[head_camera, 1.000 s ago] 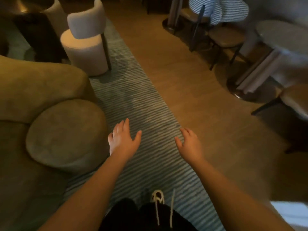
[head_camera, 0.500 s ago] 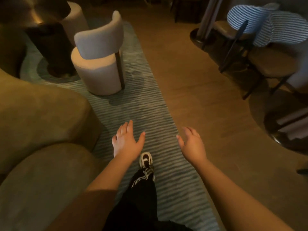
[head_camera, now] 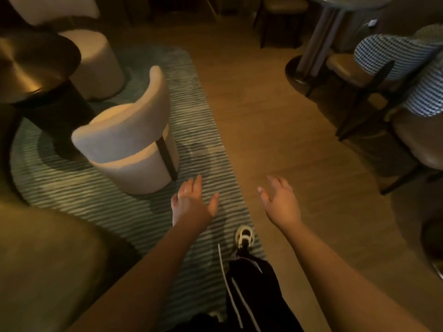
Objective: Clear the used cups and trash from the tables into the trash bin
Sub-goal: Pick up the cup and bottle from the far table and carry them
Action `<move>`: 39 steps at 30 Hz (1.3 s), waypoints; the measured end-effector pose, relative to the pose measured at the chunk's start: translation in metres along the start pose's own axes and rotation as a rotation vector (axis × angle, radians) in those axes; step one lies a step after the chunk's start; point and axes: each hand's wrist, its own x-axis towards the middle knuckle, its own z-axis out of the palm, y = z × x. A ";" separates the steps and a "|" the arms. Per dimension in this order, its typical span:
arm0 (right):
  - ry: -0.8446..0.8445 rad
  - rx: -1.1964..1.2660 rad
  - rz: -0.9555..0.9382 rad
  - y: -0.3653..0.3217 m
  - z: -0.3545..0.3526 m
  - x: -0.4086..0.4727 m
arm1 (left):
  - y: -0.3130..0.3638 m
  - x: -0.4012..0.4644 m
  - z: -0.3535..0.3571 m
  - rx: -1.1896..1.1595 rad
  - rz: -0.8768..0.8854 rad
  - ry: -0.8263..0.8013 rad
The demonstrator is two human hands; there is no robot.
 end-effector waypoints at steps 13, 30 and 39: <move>-0.017 0.023 -0.028 -0.017 -0.059 0.466 | 0.097 0.440 -0.049 -0.012 -0.122 0.017; -0.068 -0.031 -0.057 -0.096 -0.029 0.978 | 0.086 0.954 -0.096 0.040 -0.246 0.107; -0.054 -0.035 -0.054 -0.176 -0.050 1.246 | 0.101 1.217 -0.163 0.037 -0.259 0.101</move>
